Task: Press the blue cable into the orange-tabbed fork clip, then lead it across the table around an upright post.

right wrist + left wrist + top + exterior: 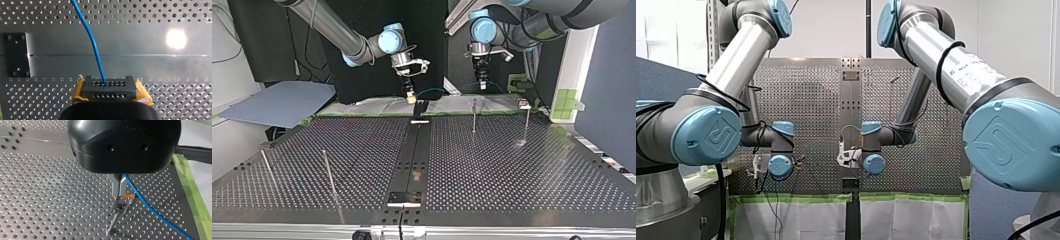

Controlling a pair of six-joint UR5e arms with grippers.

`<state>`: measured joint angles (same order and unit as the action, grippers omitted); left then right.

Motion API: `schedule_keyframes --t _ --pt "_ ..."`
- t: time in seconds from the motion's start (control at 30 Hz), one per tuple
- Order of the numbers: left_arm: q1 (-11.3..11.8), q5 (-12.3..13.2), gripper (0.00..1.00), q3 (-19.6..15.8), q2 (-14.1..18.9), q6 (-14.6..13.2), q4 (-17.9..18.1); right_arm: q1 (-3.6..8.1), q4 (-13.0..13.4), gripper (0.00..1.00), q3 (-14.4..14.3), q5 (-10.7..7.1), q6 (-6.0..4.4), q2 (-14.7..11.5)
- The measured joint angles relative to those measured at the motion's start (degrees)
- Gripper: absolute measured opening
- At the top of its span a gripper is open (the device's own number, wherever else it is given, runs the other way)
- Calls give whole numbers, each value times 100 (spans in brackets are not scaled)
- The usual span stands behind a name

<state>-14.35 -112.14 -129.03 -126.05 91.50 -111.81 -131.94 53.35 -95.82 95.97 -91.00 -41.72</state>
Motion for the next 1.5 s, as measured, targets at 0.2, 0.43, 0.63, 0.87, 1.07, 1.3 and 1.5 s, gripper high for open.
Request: schedule_keyframes --t 0.2,0.43,0.63,0.87,1.07,1.3,1.5 --pt "71 253 0 325 -323 205 42 49 -28 0 149 -14 -14 173" --pt "219 330 0 581 -526 310 51 70 -111 0 376 -16 -23 489" --pt "364 397 0 611 -534 321 52 68 -167 0 475 -16 -10 542" --pt "471 506 0 622 -536 326 46 47 -231 0 537 -16 -1 545" --pt "547 626 0 651 -536 412 44 37 -302 0 585 -16 32 548" --pt "637 688 0 675 -542 495 37 34 -316 0 607 -16 37 549" --pt "708 684 0 676 -548 501 28 51 -337 0 607 -16 40 553"
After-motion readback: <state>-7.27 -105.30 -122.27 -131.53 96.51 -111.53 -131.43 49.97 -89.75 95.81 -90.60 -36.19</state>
